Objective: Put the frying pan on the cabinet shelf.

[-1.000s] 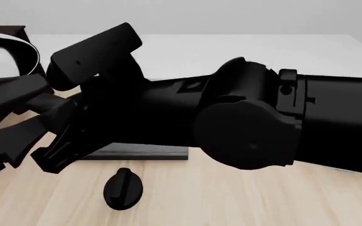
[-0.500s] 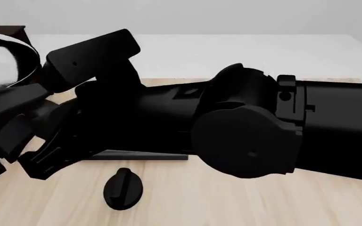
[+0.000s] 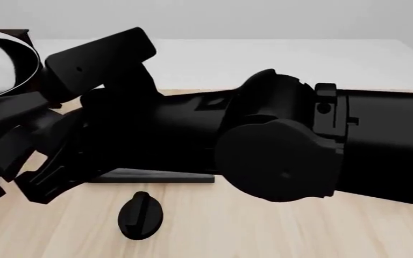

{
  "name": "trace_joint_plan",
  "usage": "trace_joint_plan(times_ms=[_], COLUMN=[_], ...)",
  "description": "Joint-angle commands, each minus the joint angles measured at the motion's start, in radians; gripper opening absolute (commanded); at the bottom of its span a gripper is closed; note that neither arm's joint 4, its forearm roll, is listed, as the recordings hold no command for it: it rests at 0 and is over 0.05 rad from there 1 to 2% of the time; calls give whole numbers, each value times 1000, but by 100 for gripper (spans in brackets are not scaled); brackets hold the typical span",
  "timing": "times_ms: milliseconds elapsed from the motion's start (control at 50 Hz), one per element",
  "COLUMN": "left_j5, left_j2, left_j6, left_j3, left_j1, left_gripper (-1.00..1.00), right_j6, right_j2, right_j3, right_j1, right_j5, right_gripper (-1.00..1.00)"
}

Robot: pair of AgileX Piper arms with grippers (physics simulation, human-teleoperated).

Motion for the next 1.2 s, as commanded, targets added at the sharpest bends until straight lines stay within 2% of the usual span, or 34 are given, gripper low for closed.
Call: trace_joint_plan(times_ms=[20, 240, 260, 640, 840, 1080, 1140, 1200], left_j5=[8, 5, 7, -1, 3, -20, -9, -15], left_j2=[7, 5, 5, 6, 6, 12, 12, 15], left_j6=[18, 21, 23, 28, 30, 38, 70, 68], left_j3=[-1, -2, -5, 0, -6, 7, -12, -7], left_j1=[22, 30, 30, 29, 32, 87, 99, 104], left_gripper=[-100, -100, -100, -100, -100, -100, -100, -100], right_j6=[-29, -37, -36, -36, -49, -64, -67, -68], right_j2=[-14, -20, -19, -18, -38, -55, -60, -65], right_j3=[-16, 1, 3, 19, 25, 28, 29, 30], right_j1=[48, 38, 36, 45, 20, -1, -8, -15], right_j5=[1, -6, -5, -7, -6, 8, 10, 13], right_gripper=[-100, -100, 100, 100, 100, 100, 100, 100])
